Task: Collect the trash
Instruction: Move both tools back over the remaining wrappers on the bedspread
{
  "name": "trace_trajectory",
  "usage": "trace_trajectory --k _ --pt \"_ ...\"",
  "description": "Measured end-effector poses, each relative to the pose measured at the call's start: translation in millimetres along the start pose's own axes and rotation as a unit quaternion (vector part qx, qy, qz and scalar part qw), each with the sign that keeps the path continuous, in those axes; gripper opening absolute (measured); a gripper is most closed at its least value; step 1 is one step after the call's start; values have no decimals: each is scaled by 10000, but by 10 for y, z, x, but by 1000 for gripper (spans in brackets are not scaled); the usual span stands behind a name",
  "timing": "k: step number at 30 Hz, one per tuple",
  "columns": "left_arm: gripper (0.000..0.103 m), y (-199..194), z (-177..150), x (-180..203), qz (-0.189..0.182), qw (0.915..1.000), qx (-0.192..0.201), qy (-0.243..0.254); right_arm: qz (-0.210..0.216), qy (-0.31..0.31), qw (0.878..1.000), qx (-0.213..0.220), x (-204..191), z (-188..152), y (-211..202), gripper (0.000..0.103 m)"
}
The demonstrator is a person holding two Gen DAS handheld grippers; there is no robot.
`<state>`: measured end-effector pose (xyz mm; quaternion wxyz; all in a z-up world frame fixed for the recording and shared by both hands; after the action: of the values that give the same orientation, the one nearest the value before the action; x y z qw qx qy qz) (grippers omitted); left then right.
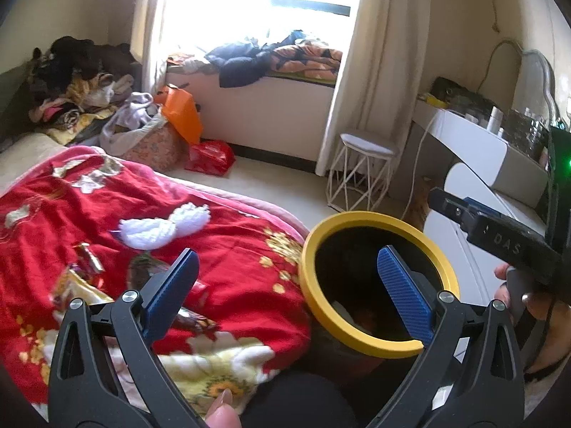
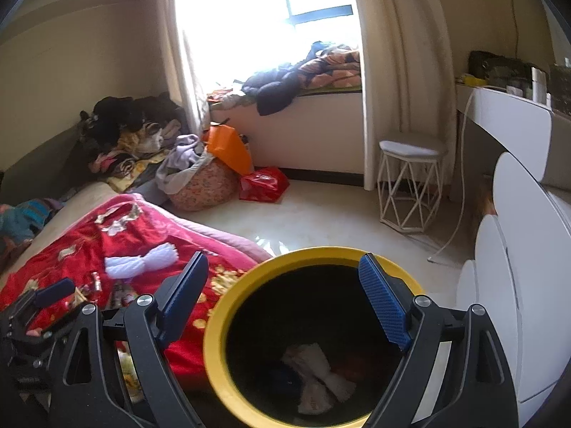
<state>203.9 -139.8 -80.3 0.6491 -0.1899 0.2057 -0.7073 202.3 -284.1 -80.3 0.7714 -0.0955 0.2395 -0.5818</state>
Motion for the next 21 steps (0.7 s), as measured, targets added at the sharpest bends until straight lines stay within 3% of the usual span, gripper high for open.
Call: trace_trajectory --k 21 --pt "92 -255 116 -747 447 9978 296 -396 517 -654 9964 -125 -880 10 130 84"
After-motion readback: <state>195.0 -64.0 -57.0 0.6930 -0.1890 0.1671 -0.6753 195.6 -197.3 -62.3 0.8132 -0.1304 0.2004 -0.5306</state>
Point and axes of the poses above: each gripper's, at about its wrist camera, not at the fingertips, and y roughly the way its jaws point, x to its right, z to its top, the point moved 10 cm from there along y, roughly the way its jaws point, and after that the axes turned 13 degrees about z, right-handed, at the moved point
